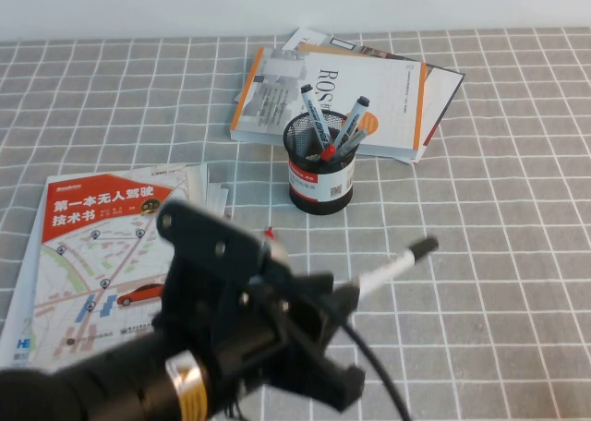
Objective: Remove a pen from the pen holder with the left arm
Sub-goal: 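Take a marker out of the pen holder and lay it on the table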
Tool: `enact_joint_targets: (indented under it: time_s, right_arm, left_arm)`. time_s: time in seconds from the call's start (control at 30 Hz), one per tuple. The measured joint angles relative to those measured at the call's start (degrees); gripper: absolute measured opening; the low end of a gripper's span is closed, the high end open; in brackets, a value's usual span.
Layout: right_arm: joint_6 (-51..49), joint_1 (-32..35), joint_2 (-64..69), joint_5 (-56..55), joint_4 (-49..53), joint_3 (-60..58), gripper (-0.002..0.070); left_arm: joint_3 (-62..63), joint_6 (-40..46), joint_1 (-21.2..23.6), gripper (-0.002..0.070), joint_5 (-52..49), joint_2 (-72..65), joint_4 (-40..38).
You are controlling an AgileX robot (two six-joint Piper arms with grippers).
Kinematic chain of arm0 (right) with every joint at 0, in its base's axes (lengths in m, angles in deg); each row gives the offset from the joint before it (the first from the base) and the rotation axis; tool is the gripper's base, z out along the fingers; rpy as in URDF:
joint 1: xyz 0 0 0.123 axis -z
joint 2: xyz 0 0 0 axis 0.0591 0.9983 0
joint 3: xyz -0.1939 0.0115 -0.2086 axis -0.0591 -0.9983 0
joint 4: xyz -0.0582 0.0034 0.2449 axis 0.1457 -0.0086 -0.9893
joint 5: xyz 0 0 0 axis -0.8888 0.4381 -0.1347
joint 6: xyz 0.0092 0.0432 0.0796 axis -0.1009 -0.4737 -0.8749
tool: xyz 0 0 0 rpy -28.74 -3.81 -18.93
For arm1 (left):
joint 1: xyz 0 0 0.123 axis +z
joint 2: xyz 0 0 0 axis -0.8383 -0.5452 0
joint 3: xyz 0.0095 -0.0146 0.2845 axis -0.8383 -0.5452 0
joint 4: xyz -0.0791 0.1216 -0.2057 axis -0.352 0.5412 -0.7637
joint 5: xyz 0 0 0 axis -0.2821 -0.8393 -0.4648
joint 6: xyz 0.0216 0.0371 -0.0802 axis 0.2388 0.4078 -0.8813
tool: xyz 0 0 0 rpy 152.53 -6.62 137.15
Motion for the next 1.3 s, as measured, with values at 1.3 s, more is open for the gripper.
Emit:
enact_joint_targets:
  time_s: [1.3]
  right_arm:
    - [0.00, 0.00, 0.00, 0.00, 0.00, 0.00, -0.0013]
  left_arm:
    - [42.54, 104.19, 12.15, 0.0124, -58.27, -25.80, -86.22]
